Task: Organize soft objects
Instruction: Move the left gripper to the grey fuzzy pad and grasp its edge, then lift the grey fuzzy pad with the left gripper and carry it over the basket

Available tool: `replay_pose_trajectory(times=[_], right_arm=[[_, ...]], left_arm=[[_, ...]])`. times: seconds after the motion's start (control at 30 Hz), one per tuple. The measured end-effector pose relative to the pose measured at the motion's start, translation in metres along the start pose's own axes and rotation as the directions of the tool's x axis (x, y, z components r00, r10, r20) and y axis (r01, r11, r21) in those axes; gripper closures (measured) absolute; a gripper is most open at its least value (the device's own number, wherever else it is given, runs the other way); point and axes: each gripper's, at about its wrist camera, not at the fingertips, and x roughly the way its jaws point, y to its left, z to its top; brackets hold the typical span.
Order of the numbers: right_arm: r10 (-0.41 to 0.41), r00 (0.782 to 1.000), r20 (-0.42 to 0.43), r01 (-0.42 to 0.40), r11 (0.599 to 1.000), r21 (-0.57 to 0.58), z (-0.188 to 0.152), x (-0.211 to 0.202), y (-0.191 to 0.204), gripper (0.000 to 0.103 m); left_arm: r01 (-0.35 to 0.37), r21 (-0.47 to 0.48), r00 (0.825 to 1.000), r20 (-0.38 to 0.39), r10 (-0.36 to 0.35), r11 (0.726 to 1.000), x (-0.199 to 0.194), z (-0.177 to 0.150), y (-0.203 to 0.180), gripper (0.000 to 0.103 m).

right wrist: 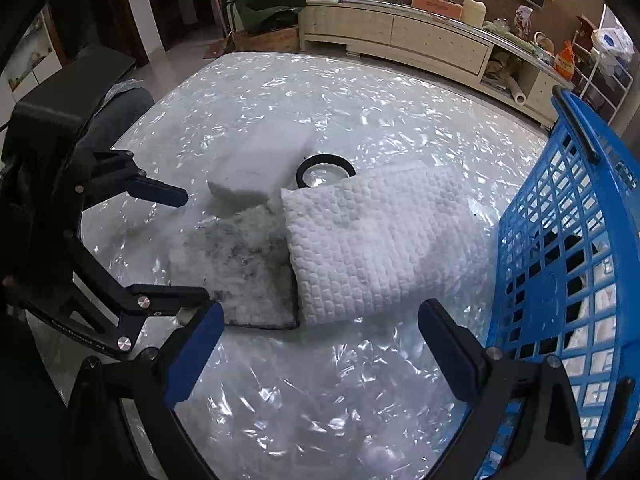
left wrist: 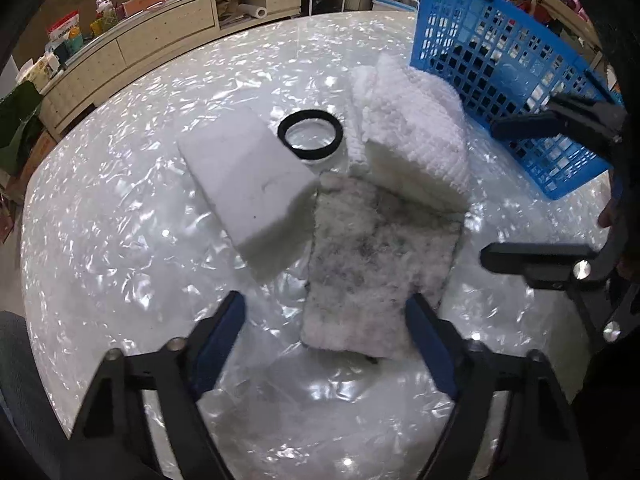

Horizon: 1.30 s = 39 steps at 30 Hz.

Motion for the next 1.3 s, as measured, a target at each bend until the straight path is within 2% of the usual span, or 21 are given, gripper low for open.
replay_pose_trajectory(times=[0.07, 0.27, 0.4, 0.53, 0.63, 0.97, 1.3], right_arm=[[0.007, 1.000, -0.002, -0.007, 1.000, 0.009, -0.002, -0.001, 0.000, 0.005], [0.018, 1.000, -0.009, -0.018, 1.000, 0.023, -0.006, 0.000, -0.001, 0.005], [0.023, 1.000, -0.016, -0.022, 0.999, 0.033, -0.008, 0.000, -0.001, 0.005], [0.012, 1.000, -0.019, -0.011, 0.999, 0.038, -0.010, -0.003, 0.001, 0.005], [0.005, 1.000, -0.022, -0.005, 0.999, 0.040, -0.014, -0.005, 0.001, 0.005], [-0.010, 0.999, -0.038, 0.011, 1.000, 0.027, -0.020, -0.015, 0.010, 0.005], [-0.012, 1.000, -0.017, 0.012, 1.000, -0.009, -0.026, -0.051, 0.025, 0.005]], left_arm=[[0.013, -0.003, 1.000, 0.005, -0.013, 1.000, 0.000, 0.003, -0.001, 0.047], [0.065, -0.021, 0.998, 0.013, -0.065, 0.998, -0.004, 0.008, -0.012, 0.076], [0.098, -0.062, 0.995, 0.016, -0.097, 0.993, -0.005, 0.006, -0.010, 0.083], [0.097, -0.087, 0.995, 0.015, -0.097, 0.991, -0.005, 0.003, -0.013, 0.088], [0.083, -0.098, 0.997, 0.013, -0.082, 0.992, -0.009, -0.002, -0.016, 0.098], [0.034, -0.110, 0.999, 0.008, -0.034, 0.993, -0.033, -0.015, -0.032, 0.099], [-0.002, -0.097, 0.997, 0.074, 0.010, 0.995, -0.099, -0.017, -0.055, 0.099]])
